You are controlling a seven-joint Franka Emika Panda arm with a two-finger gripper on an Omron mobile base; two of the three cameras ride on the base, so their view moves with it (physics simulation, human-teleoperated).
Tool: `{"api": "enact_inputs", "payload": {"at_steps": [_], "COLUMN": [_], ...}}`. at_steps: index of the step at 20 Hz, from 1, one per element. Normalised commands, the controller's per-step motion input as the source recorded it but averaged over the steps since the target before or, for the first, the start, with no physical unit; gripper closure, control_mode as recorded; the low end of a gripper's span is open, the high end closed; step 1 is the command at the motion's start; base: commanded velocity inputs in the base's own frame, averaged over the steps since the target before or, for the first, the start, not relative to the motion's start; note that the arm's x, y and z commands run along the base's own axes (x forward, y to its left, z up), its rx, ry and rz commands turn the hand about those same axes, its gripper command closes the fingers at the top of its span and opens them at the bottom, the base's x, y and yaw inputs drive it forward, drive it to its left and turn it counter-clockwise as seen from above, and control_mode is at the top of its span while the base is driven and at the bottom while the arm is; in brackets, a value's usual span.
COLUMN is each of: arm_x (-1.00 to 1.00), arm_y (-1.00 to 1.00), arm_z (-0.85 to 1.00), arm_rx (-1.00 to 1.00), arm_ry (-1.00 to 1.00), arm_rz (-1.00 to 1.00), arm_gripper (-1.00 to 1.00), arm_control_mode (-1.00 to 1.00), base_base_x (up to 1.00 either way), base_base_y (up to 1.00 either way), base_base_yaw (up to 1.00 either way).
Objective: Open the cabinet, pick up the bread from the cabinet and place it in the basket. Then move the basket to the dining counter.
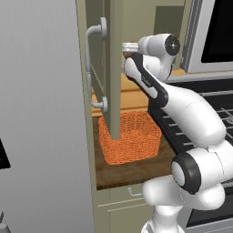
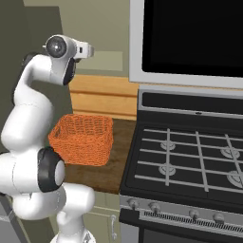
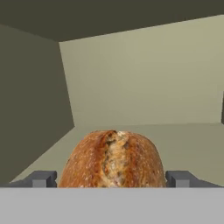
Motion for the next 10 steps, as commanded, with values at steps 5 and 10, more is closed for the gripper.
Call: {"api": "enact_inputs", "payload": {"at_steps": [5,10], "arm_x": [-1.0,-0.92], "arm_y": [-0.29,-0.26], "arm_z": [0.56,0.16], "arm_rx": [0.06,0.04], "arm_ry": [0.08,0.34], "arm_rz": [-0.02,-0.05], "arm_gripper": [1.0,1.0], "arm_control_mode": [-1.0,-1.0], "base_base_x": [0.0,0.0], "base_base_y": [0.0,0.0], "base_base_yaw": [0.0,0.0]}}
